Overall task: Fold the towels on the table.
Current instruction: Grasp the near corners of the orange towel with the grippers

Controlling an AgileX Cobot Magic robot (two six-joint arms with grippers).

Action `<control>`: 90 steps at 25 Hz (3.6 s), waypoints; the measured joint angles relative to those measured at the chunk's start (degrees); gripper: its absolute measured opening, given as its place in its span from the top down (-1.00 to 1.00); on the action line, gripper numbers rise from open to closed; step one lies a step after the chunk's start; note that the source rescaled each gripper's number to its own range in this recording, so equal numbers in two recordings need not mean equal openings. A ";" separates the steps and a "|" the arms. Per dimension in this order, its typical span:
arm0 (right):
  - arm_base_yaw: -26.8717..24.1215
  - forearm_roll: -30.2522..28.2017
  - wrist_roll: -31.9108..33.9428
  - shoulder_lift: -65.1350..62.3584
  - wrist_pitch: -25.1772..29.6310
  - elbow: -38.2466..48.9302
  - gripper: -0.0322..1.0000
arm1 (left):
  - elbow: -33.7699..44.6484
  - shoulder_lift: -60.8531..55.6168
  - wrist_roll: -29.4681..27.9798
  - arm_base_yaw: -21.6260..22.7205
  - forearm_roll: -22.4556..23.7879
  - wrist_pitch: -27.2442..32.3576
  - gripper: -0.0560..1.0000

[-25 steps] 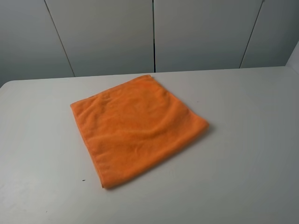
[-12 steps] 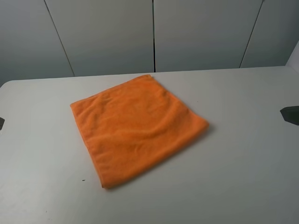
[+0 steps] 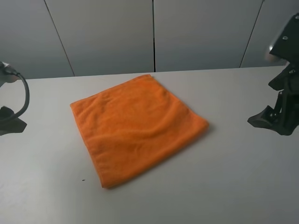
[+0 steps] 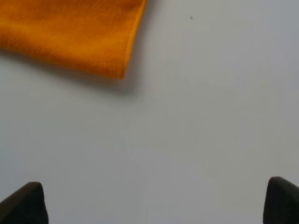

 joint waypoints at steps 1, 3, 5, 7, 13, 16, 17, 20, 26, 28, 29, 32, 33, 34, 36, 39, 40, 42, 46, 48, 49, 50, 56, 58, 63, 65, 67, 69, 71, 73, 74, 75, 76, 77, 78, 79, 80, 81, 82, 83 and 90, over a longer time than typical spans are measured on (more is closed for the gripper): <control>0.00 0.00 -2.01 1.83 0.00 -0.75 -1.00 | 0.00 1.12 0.69 -0.58 0.11 -0.48 -1.00; 0.00 0.00 -5.68 5.11 0.00 -2.20 -1.00 | 0.00 2.90 2.48 -2.71 0.86 -1.00 -1.00; 0.00 0.16 -9.18 8.71 0.10 -3.12 -1.00 | 0.00 4.57 4.08 -5.95 2.42 -1.44 -1.00; 0.04 1.05 -13.51 11.90 0.21 -3.84 -1.00 | 0.00 5.92 4.52 -9.02 4.53 -1.70 -1.00; 2.76 3.20 -25.51 18.87 0.44 -6.89 -1.00 | -0.17 9.17 2.69 -17.78 6.01 -0.88 -1.00; 6.63 3.20 -28.87 21.42 0.34 -8.78 -1.00 | -0.17 10.32 1.60 -22.64 6.64 0.32 -1.00; 8.16 2.75 -29.75 22.11 0.34 -9.20 -1.00 | -0.17 11.02 0.74 -23.88 7.19 0.57 -1.00; 11.92 -0.90 -30.57 24.50 -0.36 -9.67 -1.00 | -0.27 13.60 -3.53 -27.41 9.45 1.06 -1.00; 13.37 -3.29 -30.83 28.95 -0.76 -10.16 -1.00 | -0.50 20.22 -11.01 -33.58 11.96 2.96 -1.00; 13.49 -4.52 -30.83 30.17 -1.23 -10.30 -1.00 | -0.84 22.34 -13.40 -36.13 13.31 3.37 -1.00; 13.49 -5.40 -30.83 30.89 -1.68 -10.44 -1.00 | -0.84 23.05 -15.04 -37.36 14.25 2.95 -1.00; 13.49 -7.42 -30.83 33.12 -2.38 -11.54 -1.00 | -1.46 24.78 -20.40 -39.91 15.93 0.84 -1.00; 13.49 -7.87 -30.83 34.06 -2.38 -12.28 -1.00 | -2.27 25.23 -22.32 -40.36 16.20 0.57 -1.00; 13.49 -8.19 -30.83 34.98 -2.38 -13.35 -1.00 | -3.35 25.62 -23.89 -40.61 16.18 0.56 -1.00; 13.49 -8.77 -30.83 36.62 -2.27 -15.83 -1.00 | -5.80 26.00 -25.41 -40.70 16.18 1.64 -1.00; 13.60 -10.23 -30.98 39.34 -0.72 -19.59 -1.00 | -10.31 26.96 -26.14 -40.70 16.18 4.80 -1.00; 13.60 -10.88 -31.11 40.41 -0.27 -20.44 -1.00 | -11.94 27.72 -26.53 -40.74 16.18 5.69 -1.00; 13.60 -12.57 -31.28 42.42 -0.14 -21.67 -1.00 | -14.54 29.81 -27.33 -40.74 16.18 7.68 -1.00; 13.60 -14.94 -31.81 45.20 -0.03 -22.14 -1.00 | -17.61 34.39 -29.58 -41.10 15.67 11.69 -1.00; 13.60 -15.15 -31.81 45.58 -0.03 -22.24 -1.00 | -17.73 36.15 -29.87 -42.32 14.92 12.56 -1.00; 13.33 -15.14 -31.94 45.58 -0.03 -22.24 -1.00 | -17.83 36.63 -29.70 -43.17 14.67 12.72 -1.00; 13.27 -15.28 -31.94 45.62 -0.03 -22.28 -1.00 | -17.83 37.01 -29.15 -44.40 14.26 12.72 -1.00; 12.47 -15.28 -33.29 45.84 -0.14 -22.37 -1.00 | -17.76 37.11 -28.65 -48.93 13.50 8.74 -1.00; 12.47 -15.16 -33.67 45.84 -0.39 -22.37 -1.00 | -17.24 37.14 -29.00 -48.91 13.27 6.81 -1.00; 12.47 -10.35 -37.23 45.84 -0.76 -22.37 -1.00 | -15.94 37.14 -29.35 -48.91 11.61 4.10 -1.00; 12.33 -6.87 -40.35 45.84 -0.29 -22.37 -1.00 | -15.73 37.14 -29.35 -48.91 10.16 4.00 -1.00; 12.33 -4.26 -42.81 45.84 0.34 -22.37 -1.00 | -15.73 37.14 -29.35 -48.91 9.06 3.86 -1.00; 12.33 -2.78 -44.72 45.84 0.88 -22.37 -1.00 | -15.73 37.14 -29.35 -49.04 8.81 3.56 -1.00; 12.33 -2.42 -45.73 45.84 1.10 -22.37 -1.00 | -15.73 37.14 -29.35 -49.04 8.70 3.28 -1.00; 12.33 -1.79 -46.53 45.84 1.19 -22.37 -1.00 | -15.47 37.14 -29.35 -49.29 8.70 2.56 -1.00; 12.33 -1.38 -46.63 45.84 1.19 -22.37 -1.00 | -15.20 37.14 -29.35 -49.60 8.70 1.84 -1.00; 12.33 -1.26 -46.77 45.84 1.19 -22.37 -1.00 | -14.56 37.14 -29.35 -50.12 8.83 1.14 -1.00; 12.33 -1.17 -46.86 45.97 1.19 -22.41 -1.00 | -13.87 37.14 -29.35 -50.60 9.06 0.66 -1.00; 12.33 -1.17 -46.90 45.96 1.19 -22.41 -1.00 | -13.26 37.14 -29.35 -50.88 9.23 0.10 -1.00; 12.33 -1.17 -47.01 46.08 1.19 -22.41 -1.00 | -12.89 37.14 -29.35 -51.03 9.09 -0.44 -1.00; 12.33 -1.17 -47.01 46.21 1.19 -22.41 -1.00 | -12.51 37.14 -29.35 -51.03 9.09 -0.69 -1.00; 12.33 -1.17 -47.01 46.43 1.19 -22.41 -1.00 | -12.39 37.14 -29.35 -51.03 9.09 -0.81 -1.00; 12.33 -1.17 -47.01 46.77 1.19 -22.41 -1.00 | -12.26 37.14 -29.35 -51.03 9.09 -0.95 -1.00; 12.33 -1.17 -47.06 46.98 1.24 -22.41 -1.00 | -12.03 37.14 -29.35 -51.03 9.09 -1.18 -1.00; 12.33 -1.17 -47.06 47.39 1.24 -22.41 -1.00 | -11.93 37.14 -29.35 -51.03 8.99 -1.35 -1.00; 12.33 -1.17 -47.19 48.38 0.32 -22.41 -1.00 | -11.78 37.14 -30.49 -51.03 10.56 -4.10 -1.00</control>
